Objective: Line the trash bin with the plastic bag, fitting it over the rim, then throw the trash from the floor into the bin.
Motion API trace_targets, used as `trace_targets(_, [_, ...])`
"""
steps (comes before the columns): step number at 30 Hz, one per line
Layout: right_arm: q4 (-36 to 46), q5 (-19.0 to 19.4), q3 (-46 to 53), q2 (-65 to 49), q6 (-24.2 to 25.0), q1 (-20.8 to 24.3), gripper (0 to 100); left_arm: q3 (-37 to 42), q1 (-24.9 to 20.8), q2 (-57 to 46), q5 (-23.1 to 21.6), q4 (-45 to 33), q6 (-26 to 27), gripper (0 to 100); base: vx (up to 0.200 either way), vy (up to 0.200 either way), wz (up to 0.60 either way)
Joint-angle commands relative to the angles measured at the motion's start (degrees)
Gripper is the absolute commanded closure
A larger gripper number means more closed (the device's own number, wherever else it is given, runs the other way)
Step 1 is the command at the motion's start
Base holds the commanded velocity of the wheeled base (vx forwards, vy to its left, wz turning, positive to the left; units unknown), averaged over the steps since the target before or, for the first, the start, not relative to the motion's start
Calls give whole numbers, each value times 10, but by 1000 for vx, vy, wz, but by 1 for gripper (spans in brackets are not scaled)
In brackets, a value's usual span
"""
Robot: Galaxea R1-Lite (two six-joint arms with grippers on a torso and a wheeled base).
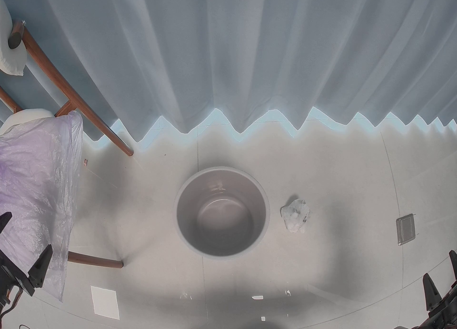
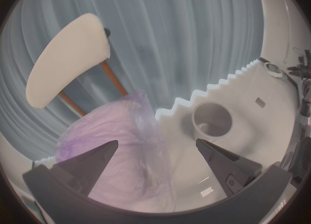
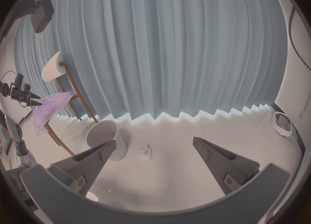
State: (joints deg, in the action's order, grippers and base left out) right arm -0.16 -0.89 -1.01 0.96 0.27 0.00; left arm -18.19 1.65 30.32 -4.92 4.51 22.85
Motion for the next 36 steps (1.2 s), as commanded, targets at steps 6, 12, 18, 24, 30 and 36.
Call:
trace_targets(6, [0, 0, 10, -10, 0, 0, 0, 46, 5, 55, 52, 1, 4, 0, 0, 0, 0])
trace_targets(12, [0, 0, 10, -10, 0, 0, 0, 40, -15, 130, 82, 36, 11, 0, 0, 0, 0])
trace_targets(18, [1, 0, 9, -10, 0, 0, 0, 32, -38, 200, 113, 108, 16, 0, 0, 0, 0])
trace_targets(24, [2, 0, 9, -10, 0, 0, 0, -2, -61, 275, 125, 131, 57, 0, 0, 0, 0])
trace_targets(30, [1, 0, 9, -10, 0, 0, 0, -26, -87, 316, 170, 133, 91, 0, 0, 0, 0])
trace_targets(36, [1, 0, 9, -10, 0, 0, 0, -41, -108, 384, 189, 164, 93, 0, 0, 0, 0])
